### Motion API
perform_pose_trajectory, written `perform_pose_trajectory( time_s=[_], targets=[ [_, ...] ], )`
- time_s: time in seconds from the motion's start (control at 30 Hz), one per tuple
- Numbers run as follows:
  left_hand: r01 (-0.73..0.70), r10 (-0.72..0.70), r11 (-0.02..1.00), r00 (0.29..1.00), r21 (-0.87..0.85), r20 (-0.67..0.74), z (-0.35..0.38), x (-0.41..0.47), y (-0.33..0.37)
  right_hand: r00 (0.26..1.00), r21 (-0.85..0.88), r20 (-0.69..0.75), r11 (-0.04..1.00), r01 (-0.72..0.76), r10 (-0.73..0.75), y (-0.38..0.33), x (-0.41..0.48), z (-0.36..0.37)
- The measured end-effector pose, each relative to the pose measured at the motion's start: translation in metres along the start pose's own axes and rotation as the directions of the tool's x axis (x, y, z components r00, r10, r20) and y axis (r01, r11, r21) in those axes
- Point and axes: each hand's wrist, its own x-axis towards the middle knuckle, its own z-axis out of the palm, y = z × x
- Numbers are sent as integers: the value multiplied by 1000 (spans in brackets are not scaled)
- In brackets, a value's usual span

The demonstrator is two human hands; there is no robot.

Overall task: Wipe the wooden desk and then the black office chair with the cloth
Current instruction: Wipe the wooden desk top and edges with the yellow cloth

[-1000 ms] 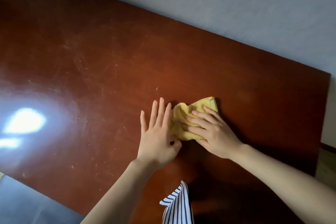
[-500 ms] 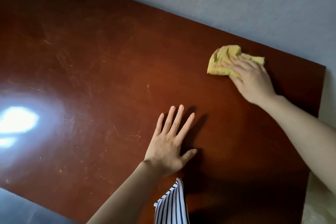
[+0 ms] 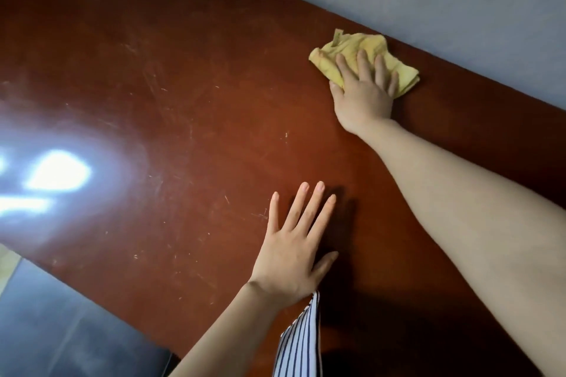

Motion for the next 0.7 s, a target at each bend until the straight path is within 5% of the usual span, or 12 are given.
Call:
perform_pose_trajectory(
  time_s=[0.27, 0.7],
  targets=[
    [169, -169, 985, 986, 23, 5, -7, -55, -26, 915, -61, -12, 914, 401, -402, -42, -75, 27],
    [307, -323, 937, 943, 166, 82, -2, -126, -52, 813, 9, 6, 813, 582, -582, -35, -217, 47]
  ],
)
